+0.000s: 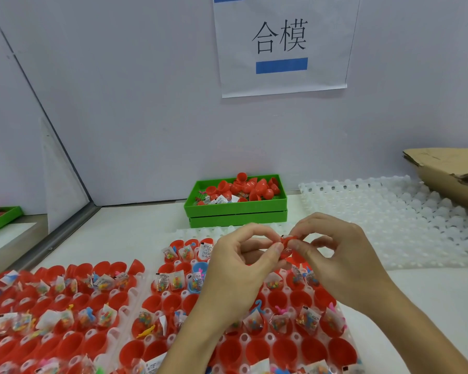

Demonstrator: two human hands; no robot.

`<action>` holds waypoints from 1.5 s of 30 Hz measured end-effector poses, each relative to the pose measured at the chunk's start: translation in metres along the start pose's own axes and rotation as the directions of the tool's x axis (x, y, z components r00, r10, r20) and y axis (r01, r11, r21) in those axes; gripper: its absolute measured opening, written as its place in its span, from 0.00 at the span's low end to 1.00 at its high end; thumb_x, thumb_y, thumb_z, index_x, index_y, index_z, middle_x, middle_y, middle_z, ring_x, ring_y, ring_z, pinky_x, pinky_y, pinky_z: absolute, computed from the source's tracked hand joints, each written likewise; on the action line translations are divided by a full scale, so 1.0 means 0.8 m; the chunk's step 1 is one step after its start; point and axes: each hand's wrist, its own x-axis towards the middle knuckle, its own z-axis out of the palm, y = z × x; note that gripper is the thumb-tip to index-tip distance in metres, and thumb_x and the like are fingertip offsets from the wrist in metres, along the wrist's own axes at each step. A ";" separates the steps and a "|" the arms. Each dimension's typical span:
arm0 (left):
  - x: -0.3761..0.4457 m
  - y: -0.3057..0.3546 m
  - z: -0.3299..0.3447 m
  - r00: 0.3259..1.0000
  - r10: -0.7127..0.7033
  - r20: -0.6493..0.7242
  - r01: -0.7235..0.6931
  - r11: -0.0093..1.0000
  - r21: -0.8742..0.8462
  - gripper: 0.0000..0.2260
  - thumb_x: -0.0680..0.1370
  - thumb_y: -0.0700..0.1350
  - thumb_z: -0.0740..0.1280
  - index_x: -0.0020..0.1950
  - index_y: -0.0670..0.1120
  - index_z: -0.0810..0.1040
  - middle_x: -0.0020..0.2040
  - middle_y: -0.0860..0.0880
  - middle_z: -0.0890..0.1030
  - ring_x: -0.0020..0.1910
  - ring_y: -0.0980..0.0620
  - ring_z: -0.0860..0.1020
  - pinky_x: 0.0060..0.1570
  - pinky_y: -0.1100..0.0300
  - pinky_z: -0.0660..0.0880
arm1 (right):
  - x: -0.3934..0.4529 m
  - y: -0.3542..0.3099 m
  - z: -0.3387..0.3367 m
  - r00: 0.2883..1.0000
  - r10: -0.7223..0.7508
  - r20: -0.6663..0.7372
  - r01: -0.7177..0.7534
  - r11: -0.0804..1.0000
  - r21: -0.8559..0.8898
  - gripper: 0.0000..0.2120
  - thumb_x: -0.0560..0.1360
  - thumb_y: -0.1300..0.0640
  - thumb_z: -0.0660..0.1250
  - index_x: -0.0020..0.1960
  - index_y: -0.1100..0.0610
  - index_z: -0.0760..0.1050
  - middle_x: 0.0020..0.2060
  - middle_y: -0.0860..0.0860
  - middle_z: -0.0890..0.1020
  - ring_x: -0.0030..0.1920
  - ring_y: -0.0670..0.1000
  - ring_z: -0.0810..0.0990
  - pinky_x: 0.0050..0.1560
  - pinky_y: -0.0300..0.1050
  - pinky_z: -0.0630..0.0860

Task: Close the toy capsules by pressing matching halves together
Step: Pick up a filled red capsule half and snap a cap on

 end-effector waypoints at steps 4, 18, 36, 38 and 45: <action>-0.001 -0.001 0.001 0.999 0.033 -0.011 -0.032 0.997 0.068 0.05 0.76 0.41 0.72 0.45 0.51 0.80 0.43 0.47 0.86 0.42 0.47 0.86 0.43 0.54 0.83 | 0.000 0.000 0.001 1.000 -0.016 0.001 0.016 1.000 -0.018 0.10 0.71 0.67 0.74 0.42 0.52 0.83 0.39 0.45 0.82 0.43 0.47 0.82 0.40 0.34 0.76; 0.003 -0.007 -0.005 0.998 -0.022 -0.057 0.023 1.000 0.019 0.06 0.77 0.40 0.70 0.44 0.51 0.79 0.43 0.47 0.86 0.43 0.48 0.86 0.44 0.56 0.83 | 0.001 0.002 -0.016 0.933 0.316 0.174 -0.349 0.912 0.216 0.14 0.68 0.58 0.76 0.52 0.49 0.83 0.43 0.43 0.87 0.46 0.44 0.85 0.46 0.34 0.80; -0.001 0.000 0.001 0.983 0.135 -0.120 -0.093 0.948 0.304 0.08 0.76 0.37 0.72 0.43 0.51 0.84 0.40 0.55 0.85 0.38 0.58 0.84 0.37 0.66 0.80 | -0.002 -0.003 0.010 0.999 0.042 -0.013 -0.042 0.999 0.018 0.17 0.65 0.64 0.79 0.50 0.48 0.84 0.43 0.44 0.82 0.41 0.46 0.83 0.42 0.37 0.81; -0.002 0.003 0.002 0.984 0.141 -0.110 -0.103 0.949 0.298 0.11 0.77 0.37 0.71 0.45 0.54 0.84 0.42 0.56 0.86 0.40 0.59 0.85 0.40 0.66 0.80 | -0.001 -0.003 0.010 0.999 0.044 -0.030 -0.043 0.999 0.027 0.17 0.65 0.64 0.79 0.50 0.48 0.84 0.43 0.45 0.82 0.41 0.45 0.83 0.42 0.36 0.80; -0.002 0.008 0.003 0.983 0.057 -0.172 -0.027 0.985 0.171 0.13 0.75 0.40 0.73 0.53 0.56 0.78 0.47 0.56 0.85 0.42 0.56 0.85 0.41 0.65 0.80 | 0.000 -0.005 0.008 0.997 0.067 -0.037 -0.063 0.995 0.082 0.17 0.65 0.64 0.79 0.49 0.48 0.84 0.42 0.44 0.82 0.40 0.45 0.83 0.41 0.34 0.79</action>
